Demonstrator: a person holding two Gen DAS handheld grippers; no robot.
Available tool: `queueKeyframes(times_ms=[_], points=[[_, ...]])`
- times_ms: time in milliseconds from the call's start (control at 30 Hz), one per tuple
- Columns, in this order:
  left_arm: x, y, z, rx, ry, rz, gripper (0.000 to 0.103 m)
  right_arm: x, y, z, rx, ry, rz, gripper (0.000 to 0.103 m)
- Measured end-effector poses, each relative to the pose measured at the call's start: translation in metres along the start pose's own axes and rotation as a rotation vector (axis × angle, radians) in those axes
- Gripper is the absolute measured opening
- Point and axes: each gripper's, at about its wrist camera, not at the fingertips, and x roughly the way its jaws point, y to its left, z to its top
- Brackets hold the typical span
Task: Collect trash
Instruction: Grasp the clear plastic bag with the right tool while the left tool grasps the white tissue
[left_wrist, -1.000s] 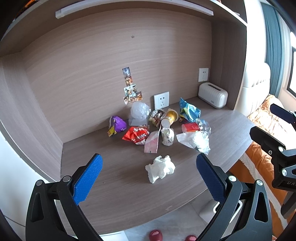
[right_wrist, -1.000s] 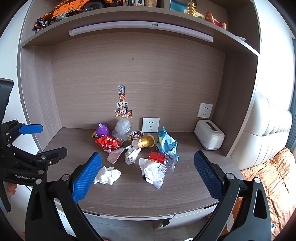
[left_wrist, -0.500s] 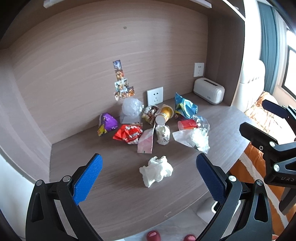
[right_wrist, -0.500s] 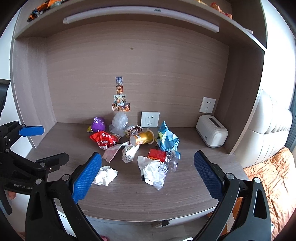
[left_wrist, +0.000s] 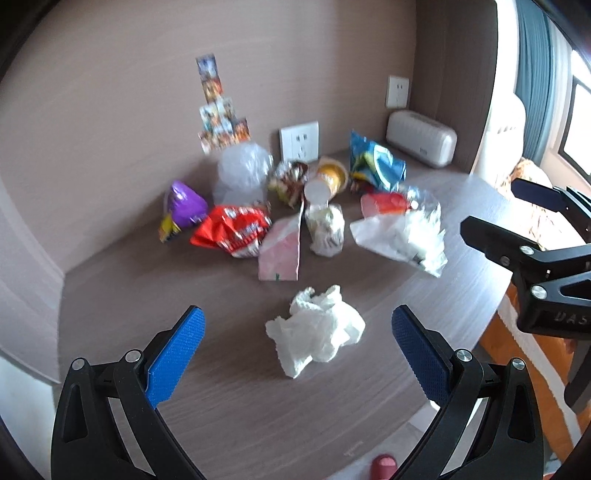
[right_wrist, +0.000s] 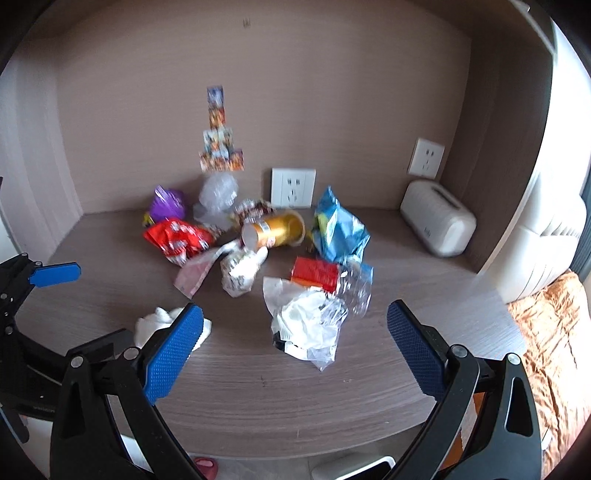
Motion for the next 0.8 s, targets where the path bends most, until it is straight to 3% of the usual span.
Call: queueKeyframes(times_ms=[233, 567, 633, 667, 700, 733, 800], points=[[0.047, 0.000, -0.003, 0.017, 0.050, -0.023, 0.099, 0.054, -0.004, -0.012, 0.015, 0.063, -0.024, 0.099], [0.090, -0.005, -0.012, 0.033, 0.101, -0.064, 0.098, 0.109, -0.021, -0.022, 0.123, 0.153, 0.012, 0.099], [0.098, -0.005, -0.014, 0.035, 0.114, -0.074, 0.090, 0.115, -0.021, -0.024, 0.127, 0.158, 0.020, 0.099], [0.100, -0.004, -0.015, 0.034, 0.122, -0.083, 0.077, 0.117, -0.021, -0.025, 0.126, 0.158, 0.025, 0.097], [0.104, -0.004, -0.016, 0.030, 0.138, -0.099, 0.065, 0.119, -0.019, -0.026, 0.124, 0.159, 0.030, 0.084], [0.106, -0.003, -0.017, 0.031, 0.137, -0.100, 0.064, 0.120, -0.018, -0.027, 0.120, 0.161, 0.029, 0.067], [0.105, -0.006, -0.017, 0.064, 0.114, -0.094, 0.044, 0.121, -0.017, -0.028, 0.109, 0.159, 0.028, 0.062]])
